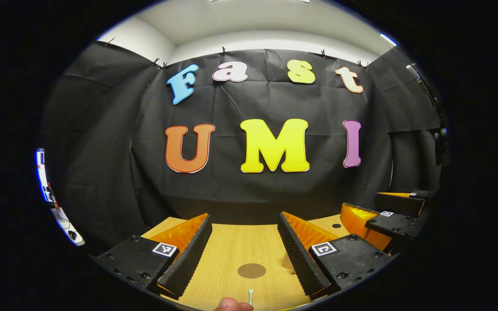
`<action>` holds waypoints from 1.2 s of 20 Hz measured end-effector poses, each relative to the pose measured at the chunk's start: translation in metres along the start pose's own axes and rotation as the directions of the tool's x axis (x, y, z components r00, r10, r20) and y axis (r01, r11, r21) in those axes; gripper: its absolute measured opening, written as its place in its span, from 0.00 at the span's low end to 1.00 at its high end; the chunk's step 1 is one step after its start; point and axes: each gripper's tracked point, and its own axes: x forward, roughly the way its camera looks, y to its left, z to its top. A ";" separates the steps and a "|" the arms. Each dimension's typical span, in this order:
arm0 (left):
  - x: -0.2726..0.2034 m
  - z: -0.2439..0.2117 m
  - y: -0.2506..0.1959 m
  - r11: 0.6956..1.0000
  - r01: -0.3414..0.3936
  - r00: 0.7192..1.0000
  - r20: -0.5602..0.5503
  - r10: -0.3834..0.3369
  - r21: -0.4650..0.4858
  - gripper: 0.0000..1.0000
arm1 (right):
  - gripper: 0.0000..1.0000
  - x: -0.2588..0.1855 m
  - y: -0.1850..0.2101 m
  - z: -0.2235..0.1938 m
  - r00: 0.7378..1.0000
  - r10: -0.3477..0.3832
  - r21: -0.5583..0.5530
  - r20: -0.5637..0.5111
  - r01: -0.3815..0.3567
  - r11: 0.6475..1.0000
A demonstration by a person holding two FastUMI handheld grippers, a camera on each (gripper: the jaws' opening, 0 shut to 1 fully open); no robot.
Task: Put the toothbrush and toothpaste on the desktop into the cup, then pick up the cup and place it on the coaster on the desktop.
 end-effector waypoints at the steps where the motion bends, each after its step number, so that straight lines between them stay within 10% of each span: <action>1: 0.000 -0.001 0.001 1.000 -0.001 1.000 -0.002 0.001 0.000 0.96 | 0.98 0.002 0.000 -0.001 1.000 0.001 -0.003 -0.003 -0.001 1.000; 24: 0.009 -0.072 0.003 1.000 0.011 0.986 -0.164 -0.007 0.022 0.97 | 0.95 0.018 -0.005 -0.076 0.982 0.004 -0.045 -0.187 -0.012 0.999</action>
